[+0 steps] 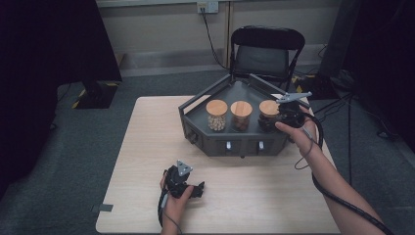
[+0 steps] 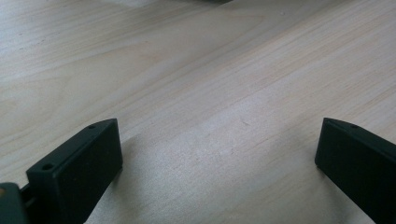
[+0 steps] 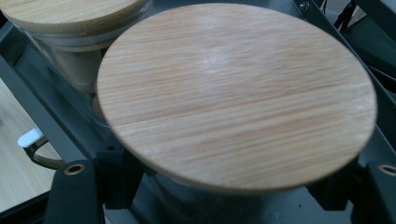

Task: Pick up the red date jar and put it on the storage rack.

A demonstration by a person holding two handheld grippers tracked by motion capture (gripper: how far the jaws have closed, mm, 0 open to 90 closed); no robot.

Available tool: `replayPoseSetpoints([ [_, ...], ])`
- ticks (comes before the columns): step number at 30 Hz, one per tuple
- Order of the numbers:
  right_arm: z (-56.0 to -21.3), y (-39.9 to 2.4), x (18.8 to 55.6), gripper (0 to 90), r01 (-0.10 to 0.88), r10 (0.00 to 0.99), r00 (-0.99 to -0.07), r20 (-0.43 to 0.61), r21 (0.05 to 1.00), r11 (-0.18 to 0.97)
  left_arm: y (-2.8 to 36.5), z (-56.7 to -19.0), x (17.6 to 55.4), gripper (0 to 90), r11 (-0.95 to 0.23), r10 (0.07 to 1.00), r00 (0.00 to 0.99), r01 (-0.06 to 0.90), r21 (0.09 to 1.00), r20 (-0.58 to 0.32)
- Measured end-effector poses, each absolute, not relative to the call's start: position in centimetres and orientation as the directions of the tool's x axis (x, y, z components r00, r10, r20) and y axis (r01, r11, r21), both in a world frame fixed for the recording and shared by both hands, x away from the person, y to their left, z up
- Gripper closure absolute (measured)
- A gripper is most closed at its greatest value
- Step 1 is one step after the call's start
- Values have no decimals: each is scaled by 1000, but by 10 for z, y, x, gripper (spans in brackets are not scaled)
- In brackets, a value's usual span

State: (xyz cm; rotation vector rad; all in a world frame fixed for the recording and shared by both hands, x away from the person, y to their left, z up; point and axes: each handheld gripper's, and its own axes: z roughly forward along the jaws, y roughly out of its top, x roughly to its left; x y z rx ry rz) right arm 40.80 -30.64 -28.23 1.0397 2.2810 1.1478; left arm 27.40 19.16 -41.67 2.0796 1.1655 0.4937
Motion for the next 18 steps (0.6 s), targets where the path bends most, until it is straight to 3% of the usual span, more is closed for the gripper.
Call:
replayPoseSetpoints([
  [14, -286, -305, 403, 242, 437, 767, -642, -7, 818, 373, 192, -417, 274, 2, -357, 852, 524, 588, 726, -6],
  [18, -284, -304, 402, 159, 444, 772, -636, -8, 814, 375, 192, -417, 274, 2, -357, 852, 524, 588, 726, -6],
])
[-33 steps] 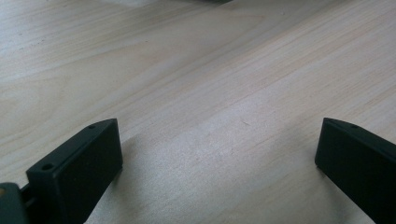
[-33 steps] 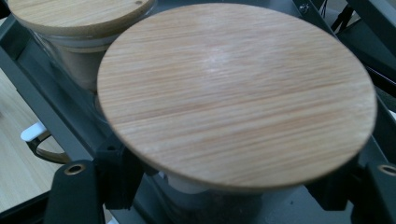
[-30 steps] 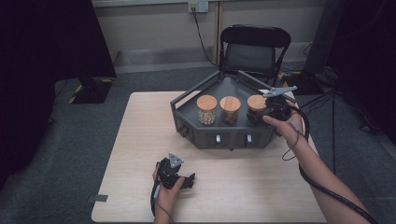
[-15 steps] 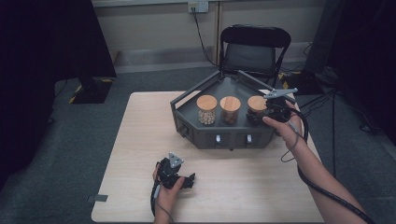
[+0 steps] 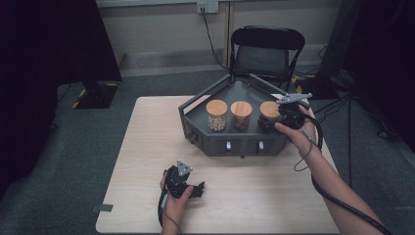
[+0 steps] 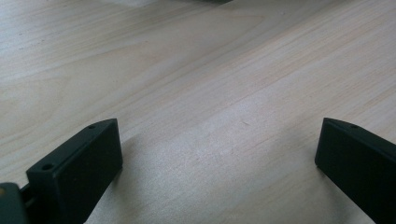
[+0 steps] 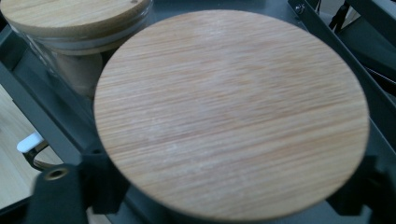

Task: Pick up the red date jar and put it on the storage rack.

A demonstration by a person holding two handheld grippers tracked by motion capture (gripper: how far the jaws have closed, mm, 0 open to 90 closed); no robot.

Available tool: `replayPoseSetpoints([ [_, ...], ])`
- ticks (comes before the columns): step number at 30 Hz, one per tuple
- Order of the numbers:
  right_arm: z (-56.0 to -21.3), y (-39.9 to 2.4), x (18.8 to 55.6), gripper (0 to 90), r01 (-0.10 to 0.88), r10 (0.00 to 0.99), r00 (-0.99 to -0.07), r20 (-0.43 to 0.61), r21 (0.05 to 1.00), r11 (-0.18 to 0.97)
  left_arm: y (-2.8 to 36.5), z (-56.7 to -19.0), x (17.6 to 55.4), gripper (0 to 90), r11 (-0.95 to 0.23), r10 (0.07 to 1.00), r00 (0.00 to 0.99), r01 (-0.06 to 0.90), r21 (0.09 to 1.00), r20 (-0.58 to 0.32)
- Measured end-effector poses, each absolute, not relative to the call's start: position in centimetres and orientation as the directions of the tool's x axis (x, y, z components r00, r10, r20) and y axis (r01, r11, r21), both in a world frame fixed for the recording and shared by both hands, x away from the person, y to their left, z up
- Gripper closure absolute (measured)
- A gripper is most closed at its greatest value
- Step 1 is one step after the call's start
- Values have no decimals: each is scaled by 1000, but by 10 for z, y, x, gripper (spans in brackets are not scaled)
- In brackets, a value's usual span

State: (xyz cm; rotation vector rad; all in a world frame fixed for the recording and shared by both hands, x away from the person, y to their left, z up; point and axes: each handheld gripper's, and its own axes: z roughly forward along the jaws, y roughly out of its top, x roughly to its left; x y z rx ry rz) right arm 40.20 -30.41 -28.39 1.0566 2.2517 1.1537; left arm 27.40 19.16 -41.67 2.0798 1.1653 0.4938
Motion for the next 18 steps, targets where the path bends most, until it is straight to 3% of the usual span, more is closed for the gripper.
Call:
replayPoseSetpoints([
  [6, -281, -305, 401, 64, 455, 778, -628, -14, 805, 381, 192, -417, 274, 2, -357, 852, 524, 588, 726, -6],
  [18, -283, -315, 388, 35, 448, 785, -619, -11, 816, 364, 192, -417, 274, 2, -357, 852, 524, 588, 726, -6],
])
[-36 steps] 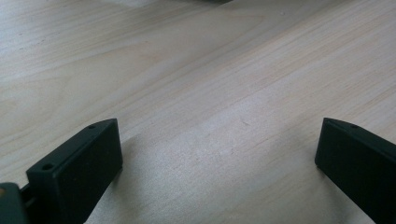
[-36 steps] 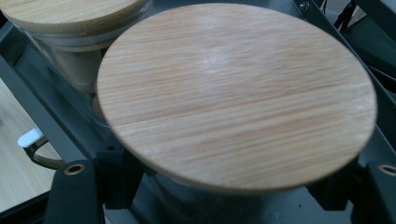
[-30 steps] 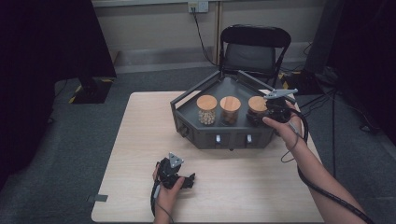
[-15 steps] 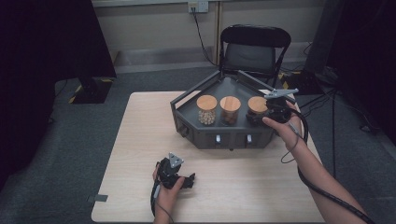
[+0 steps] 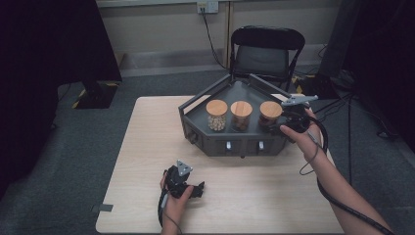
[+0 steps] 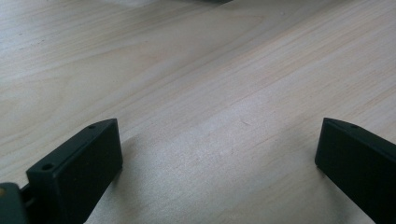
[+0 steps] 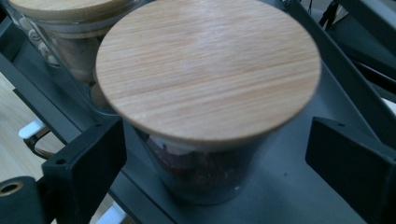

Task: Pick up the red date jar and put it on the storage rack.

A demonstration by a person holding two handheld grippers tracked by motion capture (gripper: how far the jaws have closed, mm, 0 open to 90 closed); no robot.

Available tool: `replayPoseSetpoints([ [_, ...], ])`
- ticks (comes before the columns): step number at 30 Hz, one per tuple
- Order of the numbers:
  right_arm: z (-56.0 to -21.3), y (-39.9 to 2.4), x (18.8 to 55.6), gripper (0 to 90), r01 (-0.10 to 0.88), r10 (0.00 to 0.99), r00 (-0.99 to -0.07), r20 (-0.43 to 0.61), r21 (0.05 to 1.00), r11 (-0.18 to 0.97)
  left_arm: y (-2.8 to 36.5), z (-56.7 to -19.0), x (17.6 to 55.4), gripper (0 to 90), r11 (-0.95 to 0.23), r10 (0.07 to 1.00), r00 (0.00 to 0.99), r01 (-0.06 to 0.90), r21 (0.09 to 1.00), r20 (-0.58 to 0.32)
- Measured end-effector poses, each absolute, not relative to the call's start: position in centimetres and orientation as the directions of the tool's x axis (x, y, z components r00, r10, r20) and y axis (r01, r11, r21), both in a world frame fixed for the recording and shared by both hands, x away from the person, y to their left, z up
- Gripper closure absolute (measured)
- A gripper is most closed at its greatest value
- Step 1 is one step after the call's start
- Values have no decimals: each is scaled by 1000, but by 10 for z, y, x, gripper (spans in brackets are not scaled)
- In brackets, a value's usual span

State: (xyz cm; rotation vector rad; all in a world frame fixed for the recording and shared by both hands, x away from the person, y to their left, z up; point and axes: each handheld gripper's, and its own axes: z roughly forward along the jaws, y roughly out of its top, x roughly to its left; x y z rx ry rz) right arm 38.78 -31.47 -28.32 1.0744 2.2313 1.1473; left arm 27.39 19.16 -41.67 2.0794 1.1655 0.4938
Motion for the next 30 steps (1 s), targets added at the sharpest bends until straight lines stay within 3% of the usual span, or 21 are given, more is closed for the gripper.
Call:
replayPoseSetpoints([
  [30, -287, -336, 347, 27, 435, 764, -644, 30, 837, 333, 192, -417, 274, 2, -357, 852, 524, 588, 726, -6],
])
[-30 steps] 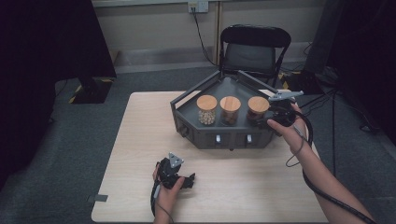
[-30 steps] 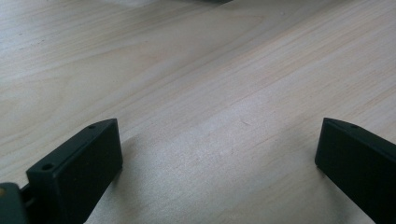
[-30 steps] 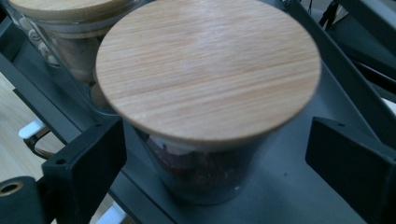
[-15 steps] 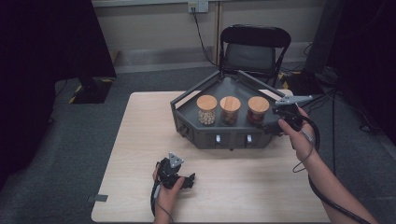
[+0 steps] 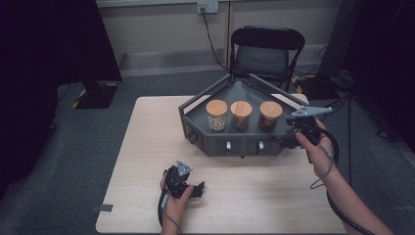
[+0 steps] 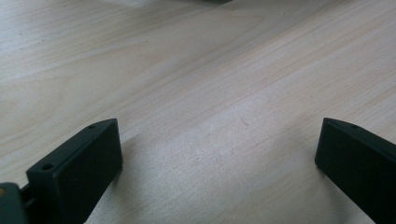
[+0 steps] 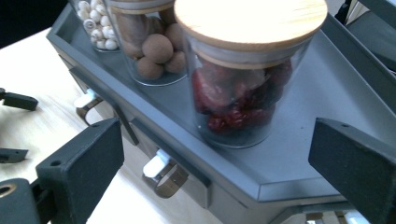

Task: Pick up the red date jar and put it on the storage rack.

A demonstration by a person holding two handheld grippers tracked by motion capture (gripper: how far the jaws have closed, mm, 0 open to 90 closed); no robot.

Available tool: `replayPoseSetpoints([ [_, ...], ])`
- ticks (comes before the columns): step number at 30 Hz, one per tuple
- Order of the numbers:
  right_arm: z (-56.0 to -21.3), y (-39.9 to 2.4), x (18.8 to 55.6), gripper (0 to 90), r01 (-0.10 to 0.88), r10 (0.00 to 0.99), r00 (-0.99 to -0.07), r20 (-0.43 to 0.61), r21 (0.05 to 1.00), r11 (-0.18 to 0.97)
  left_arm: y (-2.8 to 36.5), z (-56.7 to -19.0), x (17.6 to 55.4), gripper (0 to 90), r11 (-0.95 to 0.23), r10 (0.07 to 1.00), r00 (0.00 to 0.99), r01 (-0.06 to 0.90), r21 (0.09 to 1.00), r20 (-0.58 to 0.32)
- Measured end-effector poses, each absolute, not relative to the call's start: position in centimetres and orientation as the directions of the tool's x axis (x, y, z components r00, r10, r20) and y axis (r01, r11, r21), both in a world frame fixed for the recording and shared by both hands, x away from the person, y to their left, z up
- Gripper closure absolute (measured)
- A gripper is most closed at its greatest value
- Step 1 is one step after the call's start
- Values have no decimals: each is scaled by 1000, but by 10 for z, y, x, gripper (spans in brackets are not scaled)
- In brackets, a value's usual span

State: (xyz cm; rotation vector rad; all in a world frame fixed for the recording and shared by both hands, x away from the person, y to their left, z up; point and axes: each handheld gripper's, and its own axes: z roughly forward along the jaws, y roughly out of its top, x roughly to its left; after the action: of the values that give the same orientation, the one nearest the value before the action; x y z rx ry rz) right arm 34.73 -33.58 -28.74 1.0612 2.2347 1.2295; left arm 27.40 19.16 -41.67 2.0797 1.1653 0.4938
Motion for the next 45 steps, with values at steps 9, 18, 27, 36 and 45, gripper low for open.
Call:
replayPoseSetpoints([
  [9, -290, -338, 336, 26, 432, 755, -655, 45, 842, 324, 192, -417, 274, 2, -356, 852, 524, 588, 726, -6],
  [18, -298, -342, 326, 26, 421, 740, -670, 60, 852, 312, 192, -417, 274, 2, -357, 852, 524, 588, 726, -6],
  [27, -311, -351, 313, 25, 416, 734, -675, 75, 860, 295, 191, -417, 273, 2, -355, 853, 521, 589, 726, -6],
  [36, -328, -357, 304, 25, 423, 716, -691, 99, 858, 289, 191, -417, 273, 2, -354, 854, 521, 589, 726, -6],
  [45, -351, -362, 292, 22, 422, 702, -702, 117, 862, 279, 191, -417, 273, 2, -354, 854, 521, 589, 726, -6],
])
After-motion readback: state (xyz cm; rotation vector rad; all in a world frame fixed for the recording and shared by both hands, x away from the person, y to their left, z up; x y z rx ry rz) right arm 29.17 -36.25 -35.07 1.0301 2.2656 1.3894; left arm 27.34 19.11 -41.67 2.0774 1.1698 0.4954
